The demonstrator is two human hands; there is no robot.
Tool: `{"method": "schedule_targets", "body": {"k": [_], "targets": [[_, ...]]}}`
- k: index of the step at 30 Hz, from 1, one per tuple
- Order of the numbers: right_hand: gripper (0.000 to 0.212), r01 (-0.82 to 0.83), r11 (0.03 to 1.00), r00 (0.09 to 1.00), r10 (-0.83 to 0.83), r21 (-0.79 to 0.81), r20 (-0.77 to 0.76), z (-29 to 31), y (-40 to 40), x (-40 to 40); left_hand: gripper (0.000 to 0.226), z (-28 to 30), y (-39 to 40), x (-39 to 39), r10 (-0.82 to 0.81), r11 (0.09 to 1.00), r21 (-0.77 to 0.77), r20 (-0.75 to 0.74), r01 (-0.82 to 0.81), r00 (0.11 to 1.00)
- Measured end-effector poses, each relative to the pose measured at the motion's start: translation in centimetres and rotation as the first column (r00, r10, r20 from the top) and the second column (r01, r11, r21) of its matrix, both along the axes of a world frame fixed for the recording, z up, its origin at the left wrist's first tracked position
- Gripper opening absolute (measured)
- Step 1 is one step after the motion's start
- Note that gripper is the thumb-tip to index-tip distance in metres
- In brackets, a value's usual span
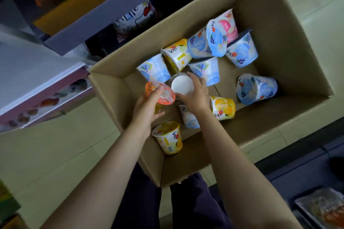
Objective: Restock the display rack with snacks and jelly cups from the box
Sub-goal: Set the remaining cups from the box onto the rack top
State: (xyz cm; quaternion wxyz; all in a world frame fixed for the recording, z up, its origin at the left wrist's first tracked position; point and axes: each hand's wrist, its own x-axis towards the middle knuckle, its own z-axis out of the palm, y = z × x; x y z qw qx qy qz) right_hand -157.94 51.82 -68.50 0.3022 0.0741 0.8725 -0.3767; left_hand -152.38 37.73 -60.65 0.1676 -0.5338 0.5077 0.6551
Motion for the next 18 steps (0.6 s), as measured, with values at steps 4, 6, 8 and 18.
{"method": "schedule_targets", "body": {"k": [4, 6, 8, 18], "targets": [[0.095, -0.118, 0.992, 0.992, 0.120, 0.038, -0.037, -0.3, 0.1, 0.3, 0.022, 0.2, 0.1, 0.3, 0.039, 0.999, 0.038, -0.003, -0.039, 0.999], [0.088, -0.059, 0.998, 0.998, 0.058, -0.015, -0.029, 0.0, 0.3, 0.0, 0.025, 0.6, -0.3, 0.5, 0.047, 0.998, 0.040, -0.009, -0.046, 0.999], [0.080, 0.028, 0.994, 1.000, -0.028, -0.109, -0.003, 0.7, 0.5, -0.2, 0.026, 1.3, -0.8, 0.7, 0.042, 0.998, 0.042, -0.026, -0.041, 0.999], [0.060, 0.295, 0.888, 0.953, -0.300, -0.352, 0.043, 9.8, 0.7, 1.1, 0.032, 7.4, -2.9, 1.6, 0.172, 0.978, 0.146, -0.153, -0.150, 0.973]]}}
